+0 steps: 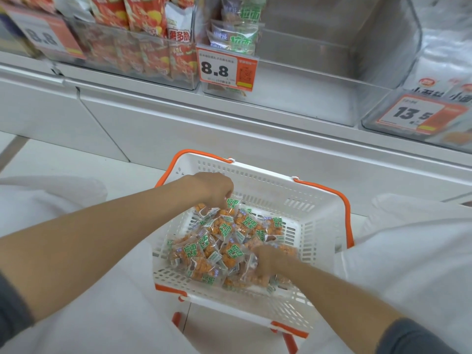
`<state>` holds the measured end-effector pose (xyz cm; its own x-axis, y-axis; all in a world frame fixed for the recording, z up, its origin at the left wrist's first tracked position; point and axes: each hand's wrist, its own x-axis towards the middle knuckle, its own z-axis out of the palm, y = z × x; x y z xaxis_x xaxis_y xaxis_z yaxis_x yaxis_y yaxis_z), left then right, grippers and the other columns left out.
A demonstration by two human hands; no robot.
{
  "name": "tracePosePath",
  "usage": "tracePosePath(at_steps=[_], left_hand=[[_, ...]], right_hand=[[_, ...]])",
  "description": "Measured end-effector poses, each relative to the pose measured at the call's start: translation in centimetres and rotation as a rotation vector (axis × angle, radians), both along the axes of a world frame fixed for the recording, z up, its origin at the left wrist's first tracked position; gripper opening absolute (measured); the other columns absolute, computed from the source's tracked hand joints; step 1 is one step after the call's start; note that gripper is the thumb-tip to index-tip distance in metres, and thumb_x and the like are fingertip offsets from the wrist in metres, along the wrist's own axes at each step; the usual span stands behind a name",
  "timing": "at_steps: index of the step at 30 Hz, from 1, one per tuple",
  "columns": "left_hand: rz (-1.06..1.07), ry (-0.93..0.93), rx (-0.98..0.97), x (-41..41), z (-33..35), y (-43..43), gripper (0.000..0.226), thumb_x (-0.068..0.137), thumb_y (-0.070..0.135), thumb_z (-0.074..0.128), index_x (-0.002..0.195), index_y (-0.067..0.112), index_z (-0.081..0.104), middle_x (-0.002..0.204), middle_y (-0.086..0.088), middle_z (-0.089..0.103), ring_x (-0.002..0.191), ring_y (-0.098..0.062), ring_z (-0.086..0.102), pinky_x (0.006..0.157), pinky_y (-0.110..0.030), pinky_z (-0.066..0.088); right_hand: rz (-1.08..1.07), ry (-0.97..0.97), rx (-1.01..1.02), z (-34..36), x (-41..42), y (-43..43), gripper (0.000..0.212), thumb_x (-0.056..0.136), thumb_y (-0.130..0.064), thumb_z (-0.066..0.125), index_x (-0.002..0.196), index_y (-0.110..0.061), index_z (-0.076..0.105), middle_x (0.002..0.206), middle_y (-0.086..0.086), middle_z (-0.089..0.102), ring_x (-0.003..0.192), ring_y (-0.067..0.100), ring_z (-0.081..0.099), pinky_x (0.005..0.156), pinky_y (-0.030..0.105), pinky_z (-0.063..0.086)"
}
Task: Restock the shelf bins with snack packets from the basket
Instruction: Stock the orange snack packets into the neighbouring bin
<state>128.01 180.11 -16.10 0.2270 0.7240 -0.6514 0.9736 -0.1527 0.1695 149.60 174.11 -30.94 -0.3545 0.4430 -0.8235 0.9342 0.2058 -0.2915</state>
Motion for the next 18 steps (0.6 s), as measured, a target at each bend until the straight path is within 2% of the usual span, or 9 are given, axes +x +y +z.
tracePosePath(at_steps=[3, 5, 6, 8, 9, 11, 13, 15, 18], left_hand=[[0.105, 0.008, 0.043, -0.3, -0.1, 0.6, 0.021, 0.094, 0.030, 0.052, 0.085, 0.013, 0.060, 0.090, -0.004, 0.061, 0.076, -0.018, 0.052, 0.078, -0.033, 0.049], [0.275, -0.079, 0.038, 0.0, 0.8, 0.9, 0.037, 0.101, 0.032, 0.041, 0.076, 0.009, 0.056, 0.080, -0.006, 0.060, 0.064, -0.016, 0.056, 0.072, -0.031, 0.050], [0.404, -0.144, -0.002, 0.1, 1.5, 0.9, 0.043, 0.103, 0.039, 0.035, 0.083, 0.006, 0.056, 0.085, -0.008, 0.060, 0.067, -0.018, 0.061, 0.073, -0.032, 0.053], [0.774, -0.365, -0.197, 0.3, 2.6, 1.1, 0.056, 0.100, 0.057, 0.027, 0.119, 0.009, 0.049, 0.113, -0.015, 0.059, 0.089, -0.027, 0.068, 0.077, -0.038, 0.058], [0.954, -0.518, -0.336, 0.4, 3.5, 1.2, 0.065, 0.097, 0.063, 0.026, 0.131, 0.011, 0.042, 0.122, -0.018, 0.057, 0.096, -0.030, 0.068, 0.077, -0.040, 0.058], [1.181, -0.842, -0.493, 0.4, 4.6, 1.8, 0.072, 0.096, 0.064, 0.028, 0.126, 0.002, 0.048, 0.113, -0.019, 0.062, 0.093, -0.029, 0.068, 0.077, -0.040, 0.058], [1.293, -1.107, -0.415, 0.6, 5.7, 2.1, 0.054, 0.099, 0.055, 0.037, 0.102, 0.006, 0.059, 0.085, -0.011, 0.066, 0.072, -0.019, 0.066, 0.074, -0.032, 0.056], [1.350, -1.228, -0.146, 0.7, 6.5, 2.4, 0.039, 0.097, 0.046, 0.049, 0.092, 0.009, 0.062, 0.066, -0.004, 0.062, 0.050, -0.013, 0.057, 0.053, -0.025, 0.049], [1.241, -1.264, 0.243, 0.5, 6.9, 2.7, 0.036, 0.095, 0.038, 0.057, 0.104, 0.004, 0.063, 0.071, -0.004, 0.063, 0.047, -0.009, 0.059, 0.042, -0.022, 0.044]], right_hand=[[-0.069, 0.114, 0.078, 4.7, -0.4, 4.2, 0.017, 0.087, -0.017, 0.071, 0.098, -0.012, 0.059, 0.081, -0.007, 0.052, 0.084, 0.017, 0.058, 0.067, 0.016, 0.044], [-0.122, 0.237, 0.192, 9.0, -0.9, 7.1, 0.031, 0.083, -0.023, 0.075, 0.075, -0.018, 0.046, 0.074, -0.005, 0.044, 0.068, 0.012, 0.044, 0.060, 0.019, 0.037], [-0.167, 0.338, 0.245, 11.0, -1.2, 8.3, 0.037, 0.081, -0.025, 0.078, 0.072, -0.019, 0.042, 0.073, -0.003, 0.044, 0.066, 0.013, 0.042, 0.060, 0.022, 0.036], [-0.281, 0.619, 0.343, 15.1, -1.8, 9.5, 0.036, 0.074, -0.028, 0.083, 0.073, -0.021, 0.049, 0.080, 0.001, 0.056, 0.072, 0.016, 0.053, 0.066, 0.026, 0.045], [-0.332, 0.768, 0.367, 16.7, -2.1, 9.8, 0.030, 0.073, -0.025, 0.084, 0.077, -0.023, 0.054, 0.090, 0.003, 0.061, 0.084, 0.016, 0.060, 0.073, 0.026, 0.051], [-0.405, 0.990, 0.360, 19.1, -2.9, 10.0, 0.028, 0.077, -0.011, 0.081, 0.091, -0.024, 0.062, 0.109, 0.005, 0.062, 0.107, 0.013, 0.060, 0.089, 0.023, 0.054], [-0.438, 1.094, 0.327, 20.9, -3.5, 10.1, 0.033, 0.079, 0.006, 0.071, 0.096, -0.021, 0.064, 0.115, -0.002, 0.062, 0.115, 0.004, 0.056, 0.091, 0.019, 0.051], [-0.514, 1.139, 0.288, 22.4, -4.3, 10.6, 0.038, 0.076, 0.014, 0.059, 0.095, -0.019, 0.062, 0.112, -0.008, 0.062, 0.113, 0.003, 0.057, 0.081, 0.017, 0.051], [-0.817, 1.180, 0.105, 23.3, -5.1, 11.9, 0.033, 0.070, -0.002, 0.048, 0.098, -0.016, 0.056, 0.111, 0.002, 0.059, 0.108, 0.017, 0.057, 0.079, 0.031, 0.053]])
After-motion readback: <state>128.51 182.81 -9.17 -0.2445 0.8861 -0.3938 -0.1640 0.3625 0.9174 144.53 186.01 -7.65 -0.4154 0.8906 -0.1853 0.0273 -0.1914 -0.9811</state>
